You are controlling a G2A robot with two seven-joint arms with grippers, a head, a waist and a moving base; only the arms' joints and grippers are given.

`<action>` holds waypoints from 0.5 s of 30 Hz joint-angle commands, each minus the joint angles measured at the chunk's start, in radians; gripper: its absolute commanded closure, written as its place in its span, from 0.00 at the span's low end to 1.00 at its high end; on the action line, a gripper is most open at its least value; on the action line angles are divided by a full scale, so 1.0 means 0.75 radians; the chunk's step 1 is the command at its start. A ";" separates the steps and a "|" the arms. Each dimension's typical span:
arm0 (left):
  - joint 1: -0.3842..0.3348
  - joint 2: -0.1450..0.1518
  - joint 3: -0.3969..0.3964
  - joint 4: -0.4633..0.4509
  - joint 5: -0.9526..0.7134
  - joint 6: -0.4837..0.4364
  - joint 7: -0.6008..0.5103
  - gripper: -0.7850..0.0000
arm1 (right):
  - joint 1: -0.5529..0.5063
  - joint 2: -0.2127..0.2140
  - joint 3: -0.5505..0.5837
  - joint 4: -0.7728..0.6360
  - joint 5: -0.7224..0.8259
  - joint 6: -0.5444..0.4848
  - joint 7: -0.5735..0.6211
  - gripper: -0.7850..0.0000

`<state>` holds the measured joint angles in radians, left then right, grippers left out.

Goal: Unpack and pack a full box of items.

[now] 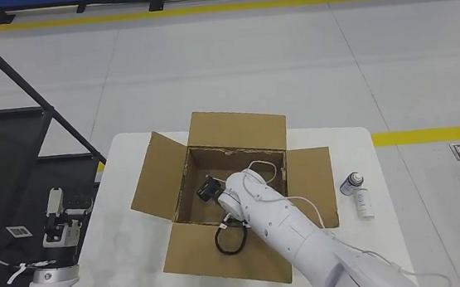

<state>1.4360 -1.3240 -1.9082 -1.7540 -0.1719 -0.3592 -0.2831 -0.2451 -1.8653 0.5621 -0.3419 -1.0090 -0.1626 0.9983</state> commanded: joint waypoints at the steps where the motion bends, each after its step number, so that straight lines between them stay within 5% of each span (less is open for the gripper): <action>1: 0.000 0.000 0.000 0.000 0.000 0.000 0.000 0.00 | 0.003 -0.006 0.001 0.015 0.000 -0.007 -0.003 0.68; 9: 0.000 0.000 0.000 0.000 0.000 0.000 0.000 0.00 | 0.020 -0.027 0.003 0.070 -0.004 -0.019 -0.006 0.78; 13: 0.000 0.000 0.000 0.000 0.000 0.000 0.000 0.00 | 0.030 -0.034 0.010 0.100 0.003 -0.032 -0.015 1.00; 15: 0.000 0.000 0.000 0.000 0.000 0.000 0.000 0.00 | 0.036 -0.035 0.015 0.114 0.007 -0.039 -0.024 1.00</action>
<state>1.4360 -1.3240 -1.9082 -1.7540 -0.1719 -0.3592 -0.2831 -0.2206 -1.8913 0.5715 -0.2621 -1.0057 -0.1895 0.9840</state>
